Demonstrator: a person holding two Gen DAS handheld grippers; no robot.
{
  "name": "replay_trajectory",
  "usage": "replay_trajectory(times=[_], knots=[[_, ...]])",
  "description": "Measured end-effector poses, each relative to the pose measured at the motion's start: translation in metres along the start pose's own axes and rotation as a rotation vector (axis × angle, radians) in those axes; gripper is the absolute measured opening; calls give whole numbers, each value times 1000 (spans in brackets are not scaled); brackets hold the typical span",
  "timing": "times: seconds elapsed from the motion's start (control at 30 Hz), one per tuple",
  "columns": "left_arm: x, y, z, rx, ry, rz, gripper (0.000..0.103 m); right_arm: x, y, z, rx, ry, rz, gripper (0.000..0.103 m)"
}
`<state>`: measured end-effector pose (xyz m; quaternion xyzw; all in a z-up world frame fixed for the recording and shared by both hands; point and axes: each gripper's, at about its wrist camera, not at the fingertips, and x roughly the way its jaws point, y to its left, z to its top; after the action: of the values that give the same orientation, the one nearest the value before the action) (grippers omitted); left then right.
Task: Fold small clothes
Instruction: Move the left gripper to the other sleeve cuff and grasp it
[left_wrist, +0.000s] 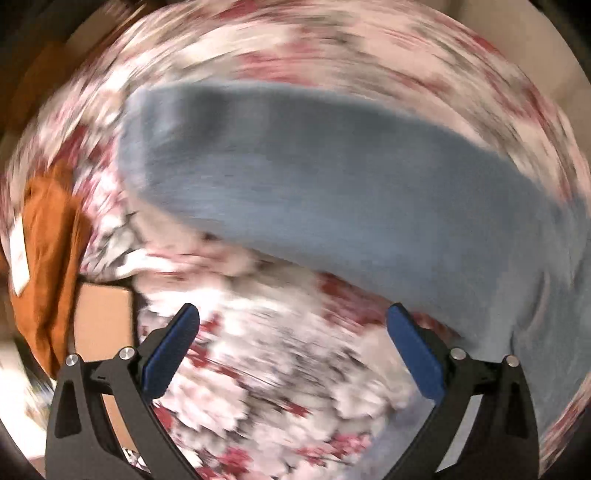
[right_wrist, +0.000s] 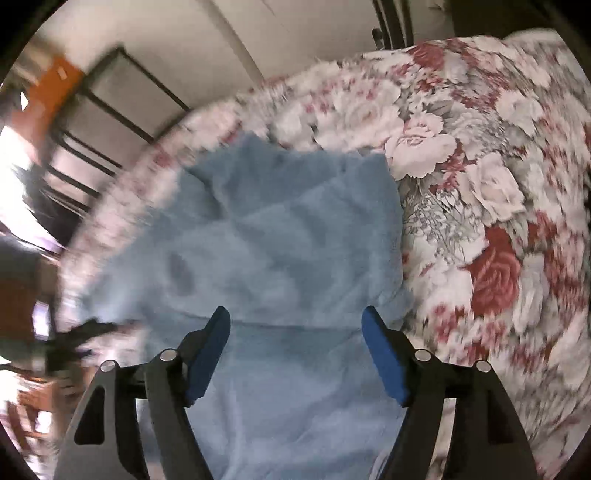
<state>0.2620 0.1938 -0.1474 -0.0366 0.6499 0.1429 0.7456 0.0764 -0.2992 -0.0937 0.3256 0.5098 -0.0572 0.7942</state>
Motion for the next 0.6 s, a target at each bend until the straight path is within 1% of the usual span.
replay_trajectory(times=[0.03, 0.07, 0.13, 0.17, 0.23, 0.27, 0.37, 0.43, 0.47, 0.5, 0.6], knots=[[5, 15, 9, -54, 17, -30, 99, -11, -8, -3, 36, -10, 33, 77], [8, 27, 16, -93, 27, -55, 99, -14, -10, -9, 61, -13, 47, 78], [15, 47, 29, -177, 33, -108, 98, -27, -35, -19, 133, -7, 76, 78], [18, 59, 37, -239, 26, -161, 98, -25, -40, -21, 154, 2, 85, 78], [19, 70, 45, -299, 10, -235, 98, -20, -43, -24, 177, 24, 79, 78], [19, 74, 50, -322, -6, -278, 98, -26, -45, -31, 183, 35, 84, 78], [19, 78, 68, -315, -49, -304, 97, -18, -34, -35, 160, 71, 107, 78], [19, 79, 73, -317, -60, -304, 92, -14, -25, -35, 122, 79, 91, 78], [23, 81, 76, -334, -53, -314, 89, -12, -23, -34, 111, 79, 89, 78], [24, 78, 63, -354, -47, -323, 85, -11, -20, -34, 102, 79, 91, 78], [32, 85, 52, -398, -50, -336, 77, -9, -15, -32, 92, 78, 97, 78]])
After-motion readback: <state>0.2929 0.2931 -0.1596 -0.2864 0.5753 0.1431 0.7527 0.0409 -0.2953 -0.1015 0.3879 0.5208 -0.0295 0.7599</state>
